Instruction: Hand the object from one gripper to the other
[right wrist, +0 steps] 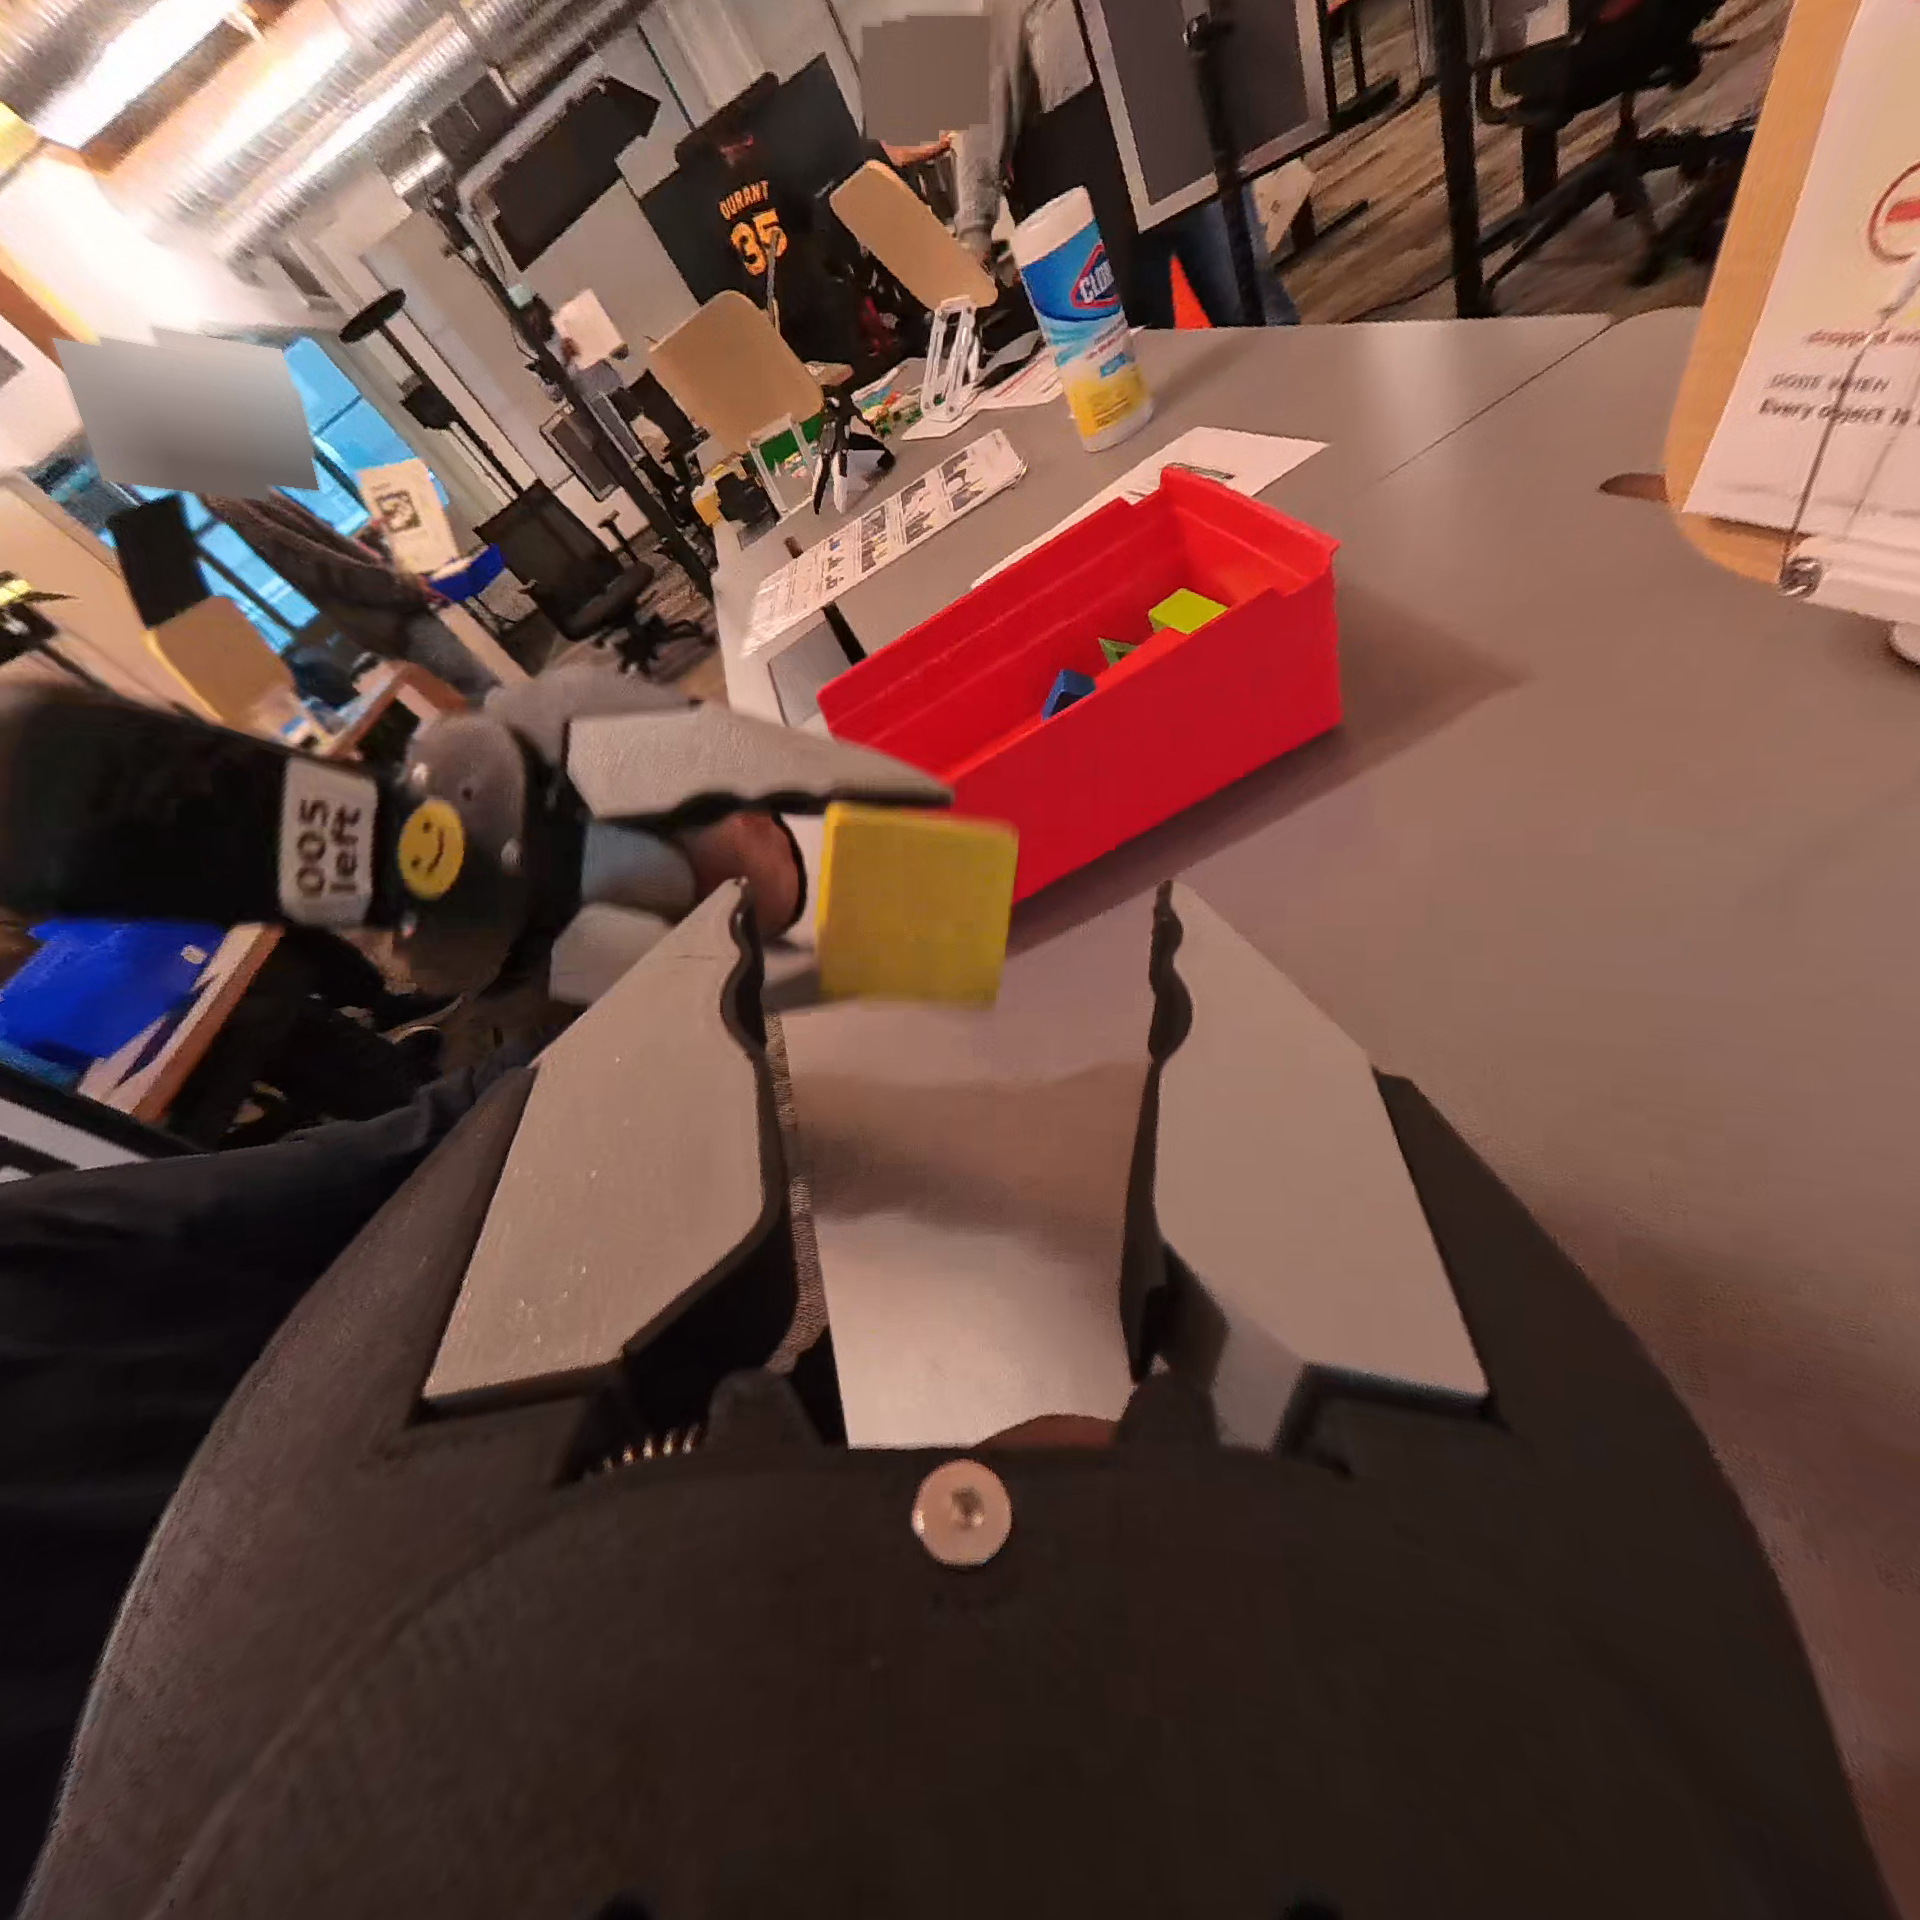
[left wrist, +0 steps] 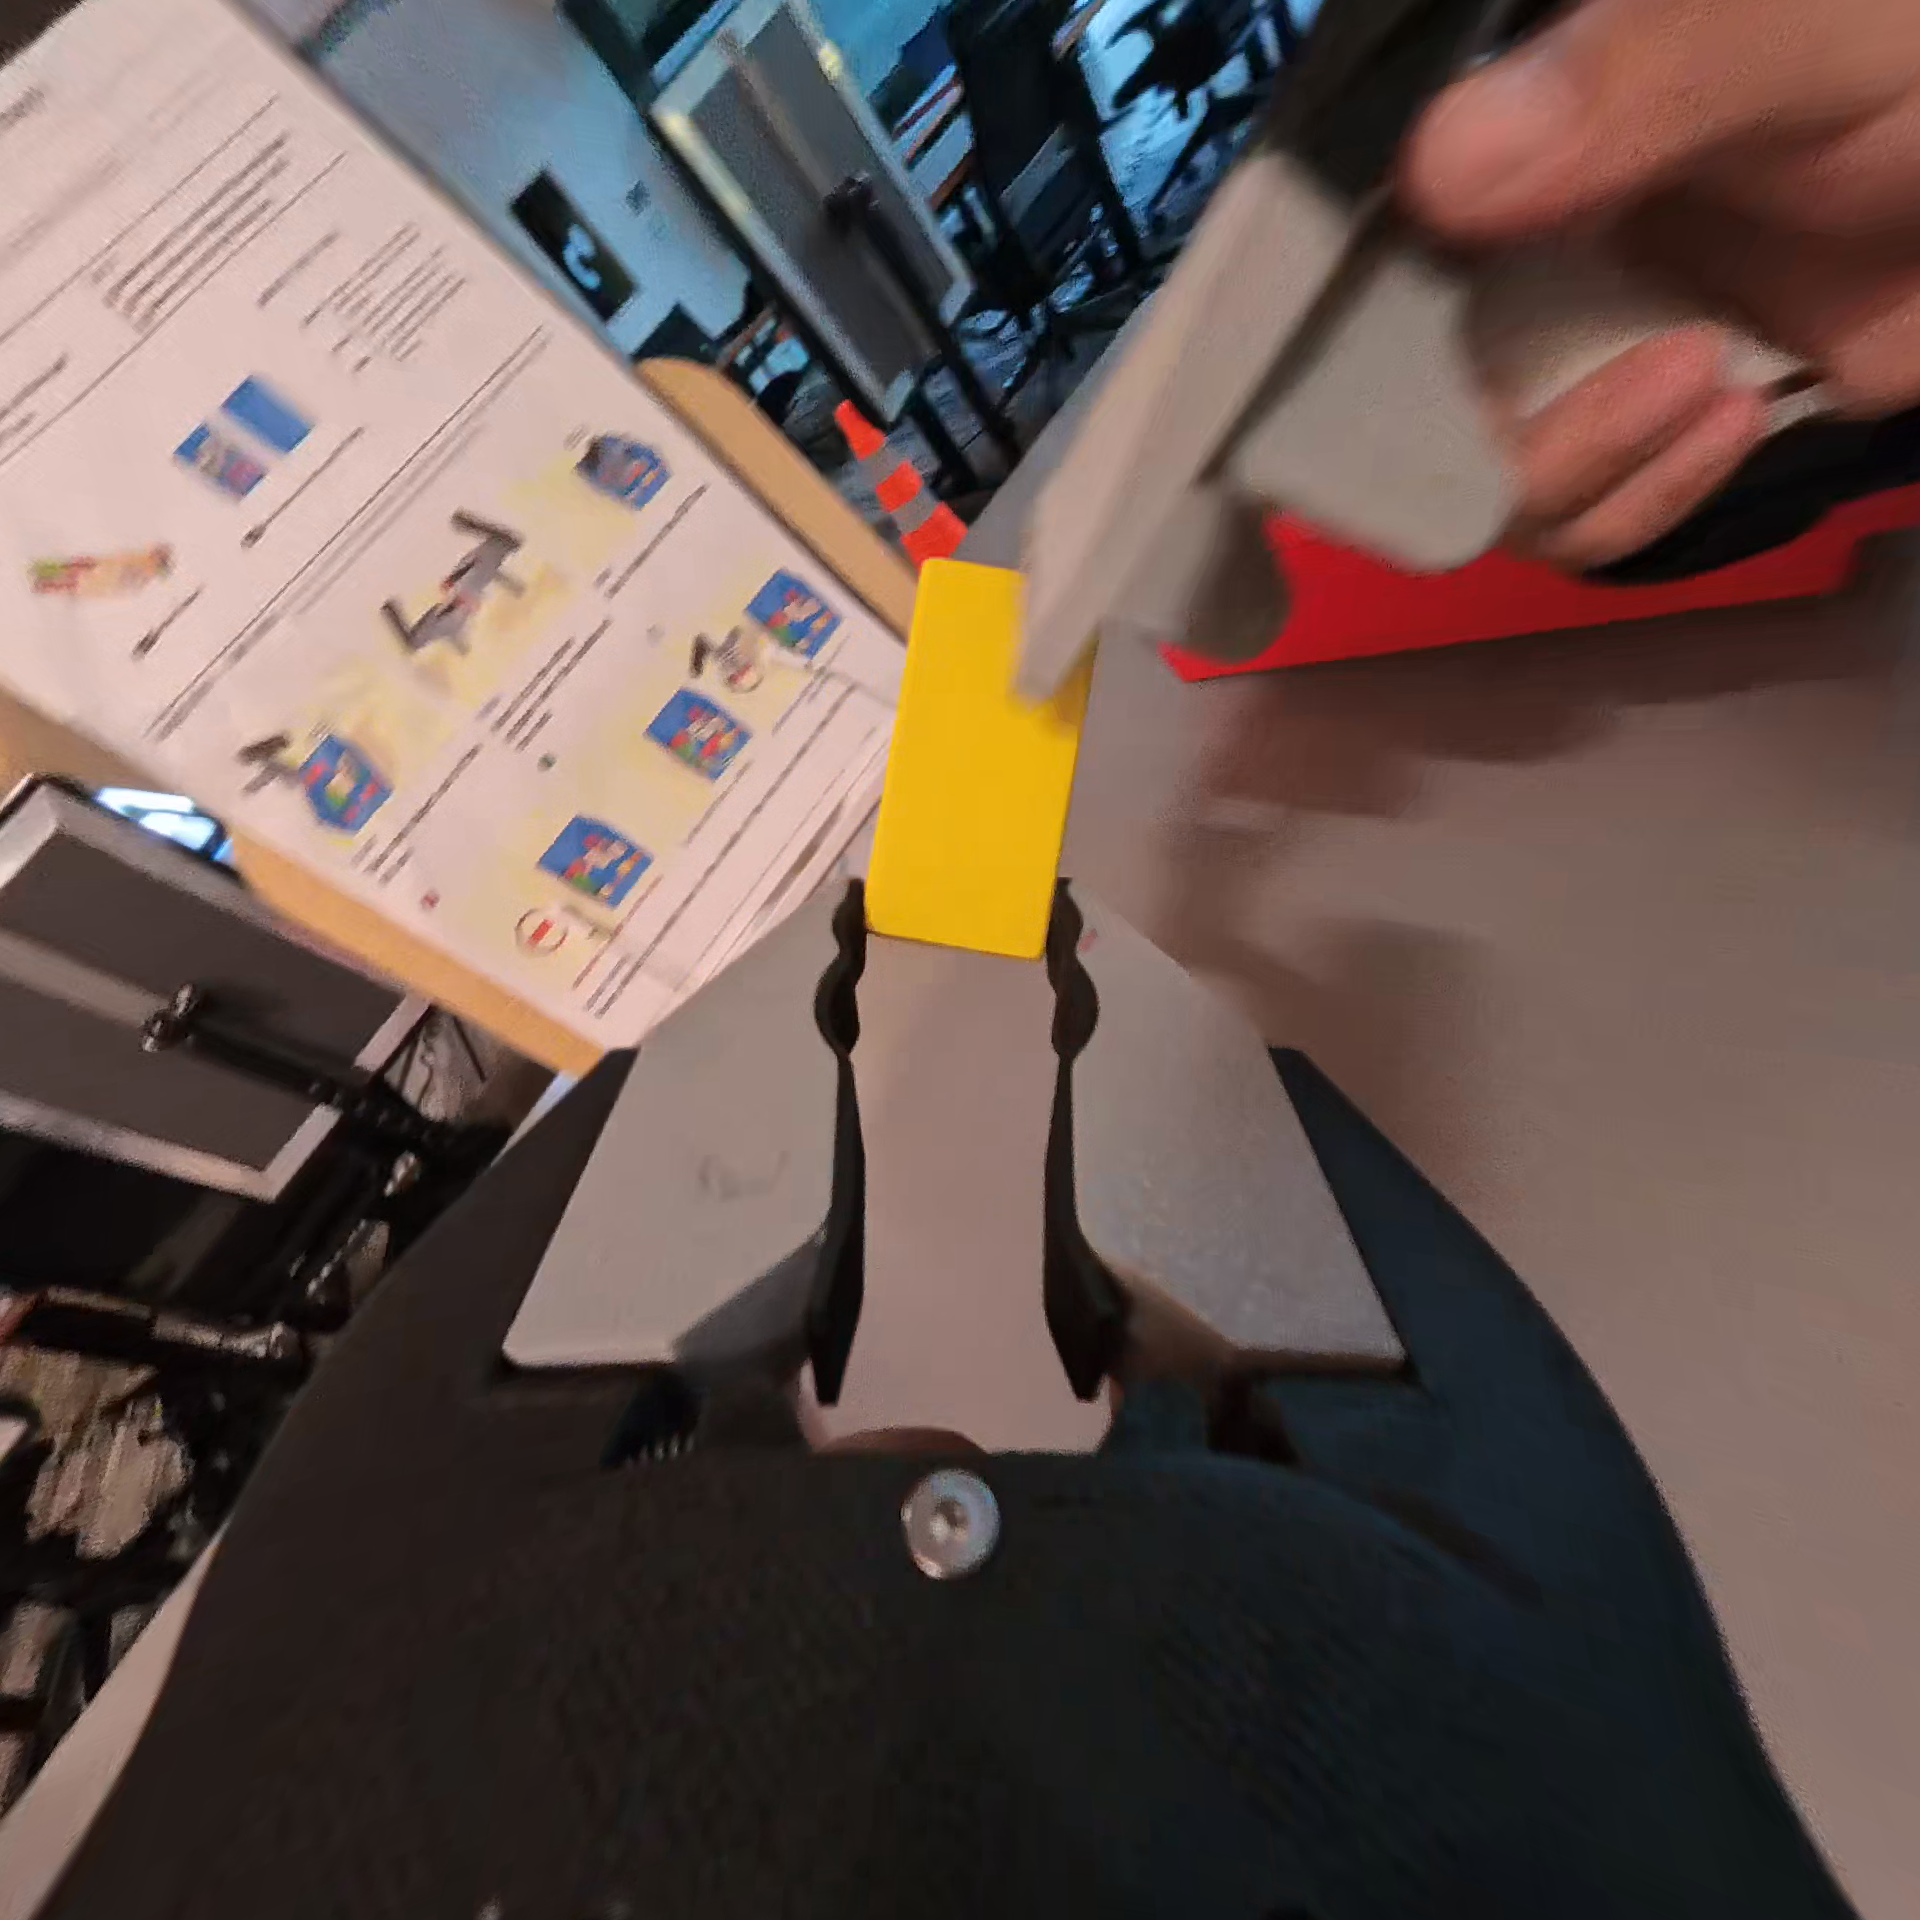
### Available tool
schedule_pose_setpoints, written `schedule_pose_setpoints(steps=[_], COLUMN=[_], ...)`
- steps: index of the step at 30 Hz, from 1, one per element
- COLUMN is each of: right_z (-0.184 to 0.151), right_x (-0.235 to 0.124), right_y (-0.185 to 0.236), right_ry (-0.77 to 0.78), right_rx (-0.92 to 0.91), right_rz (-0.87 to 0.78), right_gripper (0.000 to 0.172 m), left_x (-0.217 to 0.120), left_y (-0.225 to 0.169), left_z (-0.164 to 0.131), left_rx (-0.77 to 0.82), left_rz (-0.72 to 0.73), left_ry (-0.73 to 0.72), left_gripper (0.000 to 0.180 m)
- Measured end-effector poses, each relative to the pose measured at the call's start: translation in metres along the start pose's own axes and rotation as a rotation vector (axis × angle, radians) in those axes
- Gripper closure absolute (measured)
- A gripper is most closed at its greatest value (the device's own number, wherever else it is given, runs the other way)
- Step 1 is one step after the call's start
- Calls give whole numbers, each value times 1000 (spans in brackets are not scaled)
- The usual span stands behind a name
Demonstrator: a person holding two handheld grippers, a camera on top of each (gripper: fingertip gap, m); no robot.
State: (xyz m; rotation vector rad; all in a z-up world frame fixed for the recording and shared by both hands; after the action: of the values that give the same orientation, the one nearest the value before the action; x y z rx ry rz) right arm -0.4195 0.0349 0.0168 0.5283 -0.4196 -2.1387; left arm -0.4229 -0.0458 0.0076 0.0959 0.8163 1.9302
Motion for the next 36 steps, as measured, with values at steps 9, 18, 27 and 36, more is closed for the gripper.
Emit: schedule_pose_setpoints(steps=[9,18,27,36], right_z=[-38,-74,-150,-175], right_x=[-50,-239,-216,-251], right_y=[-26,-125,-153,-161], right_ry=[165,250,546,879], right_rx=[-95,-38,-117,-198], right_rz=[-143,-765,-522,-500], right_gripper=[137,137,136,136], left_x=[35,2,-35,-93], left_y=[-53,-36,1,39], left_z=[-4,-67,-122,-174], left_rx=[-25,-269,-447,-548], left_rz=[-119,-100,-11,59], left_ry=[67,147,236,349], left_gripper=[148,148,143,160])
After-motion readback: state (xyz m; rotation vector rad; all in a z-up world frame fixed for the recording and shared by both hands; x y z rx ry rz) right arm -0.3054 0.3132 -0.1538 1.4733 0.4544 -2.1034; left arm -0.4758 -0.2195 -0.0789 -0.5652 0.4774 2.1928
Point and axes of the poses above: each gripper's, where its closed fingertips meet, x out along the fingers, z out of its top, y = z × x across the jaws, the point moved 4 cm from there along -x, back along the fingers, and after that the axes turned 2 degrees about y, right-handed, at the moved point
